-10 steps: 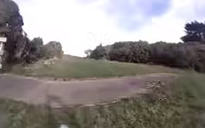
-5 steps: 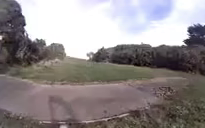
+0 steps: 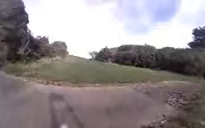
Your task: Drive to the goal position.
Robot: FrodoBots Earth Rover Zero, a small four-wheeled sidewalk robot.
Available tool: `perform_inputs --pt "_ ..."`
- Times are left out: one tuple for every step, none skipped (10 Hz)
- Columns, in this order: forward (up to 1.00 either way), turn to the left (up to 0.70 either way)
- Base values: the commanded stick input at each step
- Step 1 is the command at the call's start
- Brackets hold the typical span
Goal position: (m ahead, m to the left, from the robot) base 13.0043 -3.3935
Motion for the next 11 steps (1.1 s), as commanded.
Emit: perform_inputs --pt "0.85 -0.34" --pt "0.85 -0.34" --pt "0.85 -0.34" --pt "0.85 -0.34" --pt "0.85 -0.34" --pt "0.85 -0.34" --pt "0.85 -0.34" --pt "0.85 -0.34" --pt "0.85 -0.34" --pt "0.85 -0.34" --pt "0.85 -0.34"
